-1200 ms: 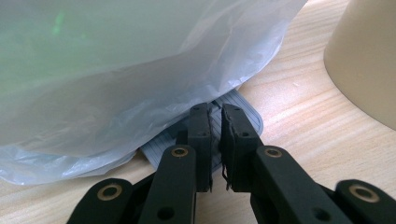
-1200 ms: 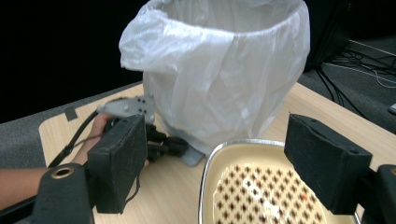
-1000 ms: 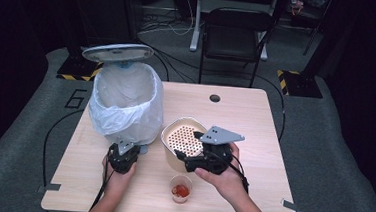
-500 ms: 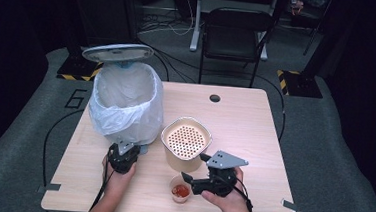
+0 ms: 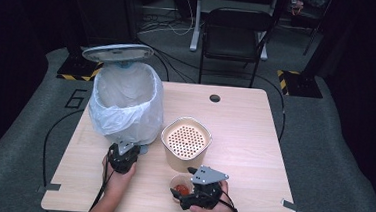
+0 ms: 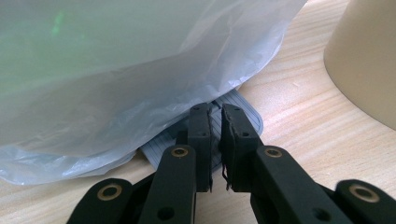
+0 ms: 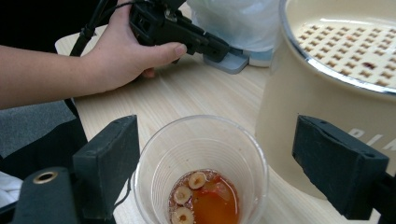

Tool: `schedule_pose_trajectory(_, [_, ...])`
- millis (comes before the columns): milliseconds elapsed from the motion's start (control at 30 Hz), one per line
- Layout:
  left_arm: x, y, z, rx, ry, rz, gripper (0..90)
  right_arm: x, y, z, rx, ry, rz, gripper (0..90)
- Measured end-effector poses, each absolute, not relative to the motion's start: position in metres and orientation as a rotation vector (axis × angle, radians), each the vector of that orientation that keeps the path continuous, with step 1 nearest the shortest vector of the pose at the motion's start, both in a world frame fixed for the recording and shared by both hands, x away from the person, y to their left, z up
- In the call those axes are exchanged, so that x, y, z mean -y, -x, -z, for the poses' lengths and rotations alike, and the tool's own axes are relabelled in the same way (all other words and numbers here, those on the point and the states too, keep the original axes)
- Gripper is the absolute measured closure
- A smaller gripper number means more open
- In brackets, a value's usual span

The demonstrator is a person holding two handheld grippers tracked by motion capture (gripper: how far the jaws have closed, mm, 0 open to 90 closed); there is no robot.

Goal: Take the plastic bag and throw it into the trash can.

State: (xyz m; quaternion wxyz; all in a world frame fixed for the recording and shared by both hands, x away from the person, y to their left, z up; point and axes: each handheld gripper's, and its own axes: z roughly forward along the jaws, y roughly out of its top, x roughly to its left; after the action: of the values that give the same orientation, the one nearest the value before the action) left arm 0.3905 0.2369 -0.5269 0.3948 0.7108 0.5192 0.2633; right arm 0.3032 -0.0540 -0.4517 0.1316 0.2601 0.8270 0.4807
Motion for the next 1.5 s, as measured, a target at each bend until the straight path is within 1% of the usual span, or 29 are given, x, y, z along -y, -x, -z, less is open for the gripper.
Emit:
schedule_pose_trajectory(500, [-0.238, -0.391, 0.526, -1.302, -1.825, -0.672, 82.6, 0.044, -0.303, 0.473, -2.467, -0.756, -1.35, 15.6])
schedule_pose_trajectory(600, [-0.238, -0.391, 0.527, -1.305, -1.819, -0.669, 82.6, 0.043, -0.303, 0.476, -2.47, -0.745, -1.331, 17.3])
schedule_pose_trajectory(667, [-0.238, -0.391, 0.526, -1.302, -1.825, -0.671, 82.6, 0.043, -0.304, 0.477, -2.469, -0.749, -1.329, 21.1])
schedule_pose_trajectory(900, [-0.238, -0.391, 0.526, -1.303, -1.826, -0.672, 82.5, 0.045, -0.305, 0.477, -2.46, -0.738, -1.325, 22.9])
schedule_pose_trajectory(1167, [-0.238, -0.391, 0.527, -1.306, -1.814, -0.67, 82.6, 0.062, -0.312, 0.473, -2.411, -0.826, -1.312, 23.3])
schedule_pose_trajectory(1500, [-0.238, -0.391, 0.527, -1.308, -1.808, -0.669, 82.6, 0.103, -0.333, 0.466, -2.286, -0.959, -1.272, 23.6])
